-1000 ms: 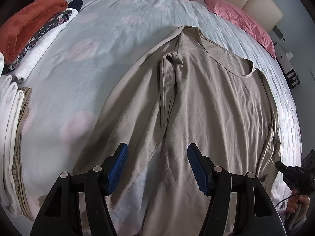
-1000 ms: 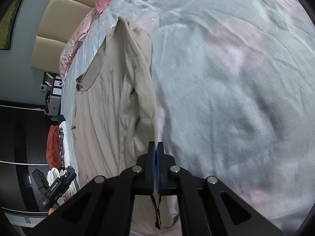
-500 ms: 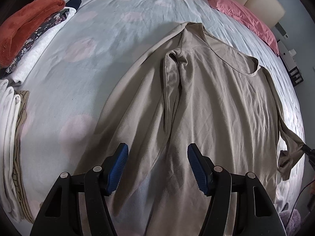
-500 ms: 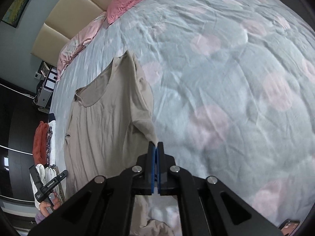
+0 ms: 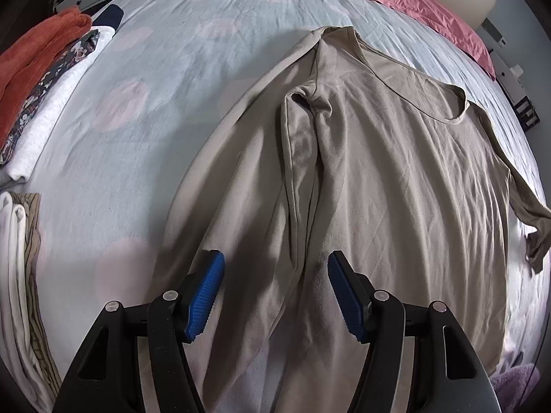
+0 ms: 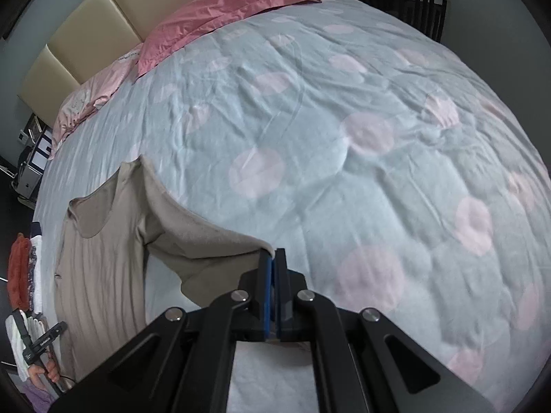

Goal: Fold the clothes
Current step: 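Lay the sleeve across the shirt body and open the right tool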

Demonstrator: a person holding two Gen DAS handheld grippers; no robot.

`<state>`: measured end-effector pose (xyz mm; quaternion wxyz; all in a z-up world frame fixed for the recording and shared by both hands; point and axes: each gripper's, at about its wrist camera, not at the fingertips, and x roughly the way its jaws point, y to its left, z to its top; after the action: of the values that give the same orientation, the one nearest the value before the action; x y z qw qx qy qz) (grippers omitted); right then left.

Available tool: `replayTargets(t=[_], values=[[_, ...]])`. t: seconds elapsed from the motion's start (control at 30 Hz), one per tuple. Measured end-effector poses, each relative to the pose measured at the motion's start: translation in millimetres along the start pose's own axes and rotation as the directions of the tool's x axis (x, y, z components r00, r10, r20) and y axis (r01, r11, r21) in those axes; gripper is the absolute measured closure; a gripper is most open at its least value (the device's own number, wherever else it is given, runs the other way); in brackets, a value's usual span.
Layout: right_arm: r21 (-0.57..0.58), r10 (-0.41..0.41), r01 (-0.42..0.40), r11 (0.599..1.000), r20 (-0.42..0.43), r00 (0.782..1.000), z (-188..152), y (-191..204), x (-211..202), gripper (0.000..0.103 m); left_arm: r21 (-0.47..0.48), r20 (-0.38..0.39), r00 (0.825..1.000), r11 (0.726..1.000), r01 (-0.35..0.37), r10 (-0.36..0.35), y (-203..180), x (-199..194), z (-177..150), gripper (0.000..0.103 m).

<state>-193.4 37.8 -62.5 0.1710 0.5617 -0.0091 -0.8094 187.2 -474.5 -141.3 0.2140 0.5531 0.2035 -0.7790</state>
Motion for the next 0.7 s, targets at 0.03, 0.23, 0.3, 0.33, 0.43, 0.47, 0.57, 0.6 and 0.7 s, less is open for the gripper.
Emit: replayTargets(t=[0.03,0.23,0.3,0.33,0.43,0.47,0.57,0.6,0.7], values=[[-0.009,-0.022,0.022,1.0,0.004,1.0,8.0,-2.1,1.5,0.102,0.005,0.005,1.0,1.0,0.001,-0.001,-0.5,0.0,0.9,0.039],[-0.024,-0.121,0.121,0.992,0.021,0.992,57.1,-12.5,12.8,0.102,0.03,0.037,0.999,0.999,-0.012,0.011,-3.9,-0.9,6.2,0.039],[-0.016,-0.143,0.143,0.99,0.003,0.99,68.7,-17.3,23.7,0.102,0.03,0.04,0.999,0.999,-0.011,0.01,-4.7,0.7,9.5,0.039],[-0.014,-0.15,0.15,0.989,-0.013,0.989,72.4,-19.6,31.9,0.102,0.029,0.042,0.999,1.0,-0.011,0.009,-5.1,1.5,11.1,0.039],[0.0,-0.143,0.143,0.99,-0.051,0.988,75.3,-26.0,55.3,0.102,0.032,0.059,0.998,0.999,-0.007,0.006,-5.8,1.5,15.8,0.039],[0.019,-0.126,0.127,0.992,-0.061,0.99,74.6,-29.5,60.6,0.102,0.033,0.066,0.998,0.999,-0.006,0.004,-6.2,1.4,17.4,0.039],[0.072,-0.101,0.103,0.992,-0.036,0.994,72.2,-40.6,62.5,0.1,0.033,0.081,0.997,0.999,0.003,-0.006,-7.6,0.9,22.0,0.039],[0.09,-0.093,0.095,0.991,-0.028,0.995,71.1,-44.7,60.2,0.099,0.035,0.083,0.996,0.999,0.008,-0.01,-8.5,0.8,22.9,0.039],[0.112,-0.063,0.065,0.992,-0.019,0.998,67.0,-54.8,52.6,0.098,0.044,0.086,0.996,0.999,0.009,-0.013,-11.4,0.6,24.3,0.039]])
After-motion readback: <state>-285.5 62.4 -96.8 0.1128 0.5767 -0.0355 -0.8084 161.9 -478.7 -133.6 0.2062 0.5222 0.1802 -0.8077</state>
